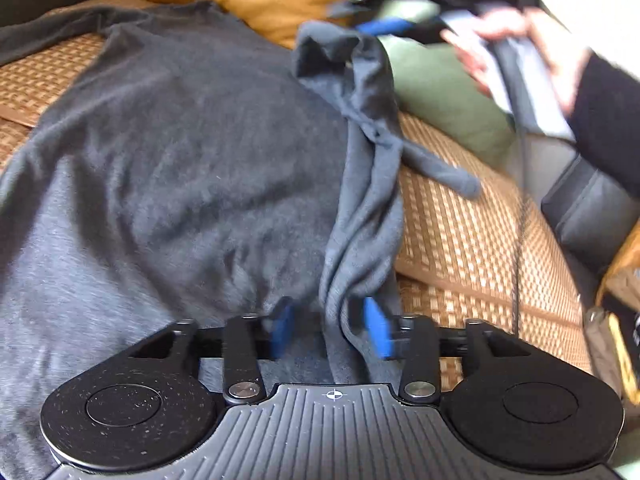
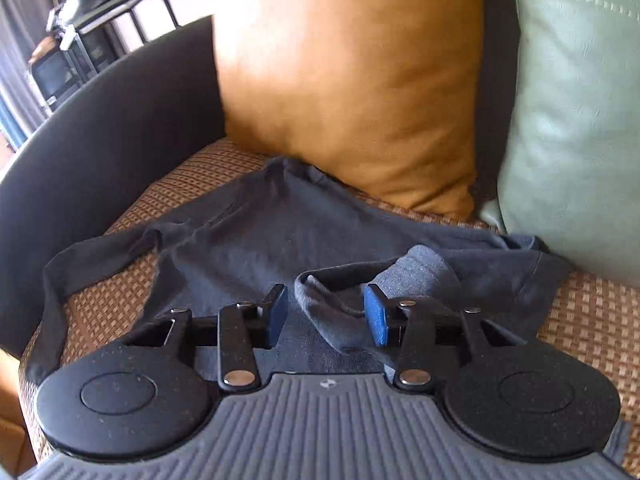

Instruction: Fold clothes

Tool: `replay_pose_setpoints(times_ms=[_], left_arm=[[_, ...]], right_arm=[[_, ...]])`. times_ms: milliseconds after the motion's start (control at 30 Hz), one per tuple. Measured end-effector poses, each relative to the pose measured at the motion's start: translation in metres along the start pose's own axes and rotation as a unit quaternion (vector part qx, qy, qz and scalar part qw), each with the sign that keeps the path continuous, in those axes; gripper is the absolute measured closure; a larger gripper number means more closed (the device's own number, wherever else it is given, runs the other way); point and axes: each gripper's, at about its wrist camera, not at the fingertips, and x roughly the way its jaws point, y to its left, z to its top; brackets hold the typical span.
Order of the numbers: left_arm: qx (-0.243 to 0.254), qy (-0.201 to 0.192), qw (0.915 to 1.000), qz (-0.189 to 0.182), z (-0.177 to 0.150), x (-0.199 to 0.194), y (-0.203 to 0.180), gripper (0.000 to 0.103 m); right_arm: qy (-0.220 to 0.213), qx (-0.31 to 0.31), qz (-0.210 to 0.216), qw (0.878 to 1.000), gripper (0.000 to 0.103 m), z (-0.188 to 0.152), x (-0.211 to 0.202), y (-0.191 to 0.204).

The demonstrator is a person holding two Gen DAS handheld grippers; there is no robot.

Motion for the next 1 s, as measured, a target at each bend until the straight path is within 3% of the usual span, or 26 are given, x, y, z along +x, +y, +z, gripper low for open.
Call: replay_pose_setpoints(times_ms=[100,233,333,433,500,600,667,700,733,867,1000], left_arm=[[-0.002,-0.016,0.9998,0.01,0.008,-0.009,-0.001,0.043],[0.012,-0.046,0.9987,0.02,0.022,-0.019,-0.006,0.035],[0.026,-0.061,0.9974,0.027,0.049,-0.008,-0.01,0.032],[0.012,-0.064,0.9976,0.022,0.085,0.006,-0.007,0.031],[0.03,-0.08,0.9949,0.053,0.105,0.014,-0.008,0.03],[0.052,-0.087,0.9908,0.09,0.122,0.023,-0.008,0.03],[0.054,-0.08,0.9913,0.09,0.122,0.025,-0.004,0.029],[0.057,-0.076,0.991,0.094,0.121,0.026,-0.002,0.029],[0.061,-0.074,0.9905,0.099,0.12,0.027,0.0,0.029],[0.07,-0.077,0.9881,0.113,0.124,0.031,0.004,0.029],[0.077,-0.084,0.9859,0.123,0.13,0.036,0.008,0.029]], right_arm=[[-0.022,0.02,-0.03,0.999,0.044,-0.004,-0.038,-0.025],[-0.006,0.06,-0.11,0.992,0.04,-0.039,-0.076,-0.078],[0.017,0.108,-0.156,0.982,0.04,-0.081,-0.085,-0.117],[0.009,0.147,-0.173,0.974,0.04,-0.115,-0.084,-0.139],[0.001,0.17,-0.18,0.969,0.04,-0.128,-0.079,-0.15],[-0.001,0.189,-0.172,0.967,0.04,-0.137,-0.067,-0.158],[-0.003,0.193,-0.16,0.968,0.049,-0.14,-0.064,-0.16],[-0.004,0.199,-0.15,0.969,0.075,-0.14,-0.063,-0.159],[-0.006,0.208,-0.136,0.969,0.082,-0.138,-0.064,-0.158],[-0.061,0.223,-0.064,0.971,0.097,-0.107,-0.088,-0.127],[-0.109,0.21,0.028,0.971,0.098,-0.051,-0.113,-0.073]])
